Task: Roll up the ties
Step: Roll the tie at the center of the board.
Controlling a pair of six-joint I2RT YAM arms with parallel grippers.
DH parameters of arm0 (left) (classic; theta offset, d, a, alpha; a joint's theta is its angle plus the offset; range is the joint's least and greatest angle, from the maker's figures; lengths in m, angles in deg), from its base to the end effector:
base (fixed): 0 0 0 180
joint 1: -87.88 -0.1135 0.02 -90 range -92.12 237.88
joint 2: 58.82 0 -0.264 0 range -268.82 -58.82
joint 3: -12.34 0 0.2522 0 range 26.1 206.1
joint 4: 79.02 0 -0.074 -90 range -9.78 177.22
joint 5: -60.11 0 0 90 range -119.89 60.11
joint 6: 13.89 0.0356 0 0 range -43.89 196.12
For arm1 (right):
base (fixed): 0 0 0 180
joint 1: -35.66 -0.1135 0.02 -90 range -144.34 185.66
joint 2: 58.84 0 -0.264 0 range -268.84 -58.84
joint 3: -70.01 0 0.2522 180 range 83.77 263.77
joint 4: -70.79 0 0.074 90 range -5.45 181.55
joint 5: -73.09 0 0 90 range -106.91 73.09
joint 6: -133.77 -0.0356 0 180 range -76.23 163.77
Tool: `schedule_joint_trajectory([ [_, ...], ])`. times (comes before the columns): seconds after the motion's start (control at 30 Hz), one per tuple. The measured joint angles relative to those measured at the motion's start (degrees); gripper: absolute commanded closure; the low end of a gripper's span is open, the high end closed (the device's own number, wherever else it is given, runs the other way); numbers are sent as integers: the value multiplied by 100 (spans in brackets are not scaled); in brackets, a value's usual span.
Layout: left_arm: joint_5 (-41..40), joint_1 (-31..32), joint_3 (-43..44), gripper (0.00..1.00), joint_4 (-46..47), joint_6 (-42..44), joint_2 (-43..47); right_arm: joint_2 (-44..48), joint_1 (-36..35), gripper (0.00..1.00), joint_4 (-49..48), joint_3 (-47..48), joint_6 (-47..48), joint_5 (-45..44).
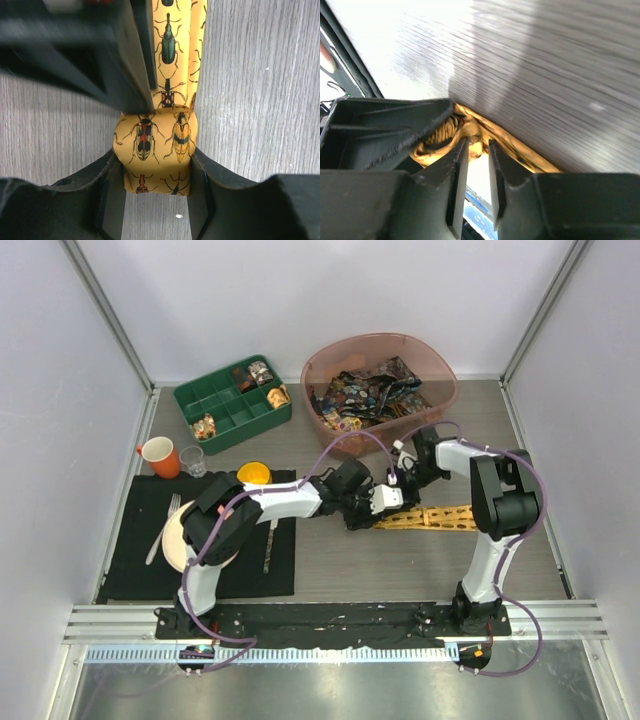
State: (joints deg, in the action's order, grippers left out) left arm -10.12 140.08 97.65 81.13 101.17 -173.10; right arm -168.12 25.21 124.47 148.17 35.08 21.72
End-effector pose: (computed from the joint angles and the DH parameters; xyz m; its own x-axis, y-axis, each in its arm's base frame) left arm 0.2479 -0.3392 0.1511 -0.0451 0.7085 -0.7043 0.9926 0.1112 0.0483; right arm 0.3228 0.0821 0.1310 -0.9979 -0.0640 0.0043 -0.0471 0.7766 0.6283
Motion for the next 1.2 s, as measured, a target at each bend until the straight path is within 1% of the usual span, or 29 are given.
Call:
schedule_joint_trajectory([
  [0.17, -26, 2, 116, 94, -203, 103, -31, 219, 317, 57, 160, 4, 92, 236],
  [0.37, -22, 4, 234, 92, -372, 168, -79, 446, 229, 55, -76, -216, -210, 787],
  [0.47, -15, 11, 240, 90, -389, 234, -79, 466, 140, 56, -181, -345, -293, 898],
  [0.5, -15, 13, 245, 90, -393, 245, -81, 466, 114, 57, -210, -385, -315, 925],
  [0.53, -13, 13, 247, 89, -400, 249, -83, 466, 96, 66, -223, -411, -328, 931],
  [0.6, -4, 13, 251, 89, -407, 256, -85, 466, 57, 77, -258, -461, -330, 933],
  [0.63, -2, 13, 254, 88, -409, 258, -85, 466, 44, 92, -278, -483, -326, 925],
  [0.67, 4, 13, 254, 86, -411, 260, -85, 466, 42, 97, -286, -496, -313, 927],
  [0.7, 13, 13, 254, 79, -413, 260, -85, 466, 42, 99, -278, -498, -295, 938],
  [0.77, 20, 11, 254, 68, -413, 262, -85, 466, 42, 99, -269, -503, -291, 953],
  [0.8, 26, 11, 254, 54, -413, 260, -85, 466, 42, 99, -269, -505, -280, 933],
  [0.87, 59, -2, 249, 44, -402, 247, -85, 461, 44, 99, -269, -505, -262, 879],
  [0.9, 87, -13, 243, 36, -385, 243, -85, 450, 44, 99, -269, -505, -249, 822],
  [0.97, 170, -79, 195, 32, -302, 184, -81, 396, 59, 99, -258, -505, -236, 664],
  [1.0, 229, -118, 168, 22, -271, 166, -72, 361, 85, 99, -232, -503, -240, 625],
  [1.1, 435, -286, 17, 18, -107, 17, -22, 295, 177, 99, -125, -490, -240, 535],
  [1.2, 632, -422, -229, 15, 240, -68, 52, 225, 267, 99, -13, -459, -243, 450],
])
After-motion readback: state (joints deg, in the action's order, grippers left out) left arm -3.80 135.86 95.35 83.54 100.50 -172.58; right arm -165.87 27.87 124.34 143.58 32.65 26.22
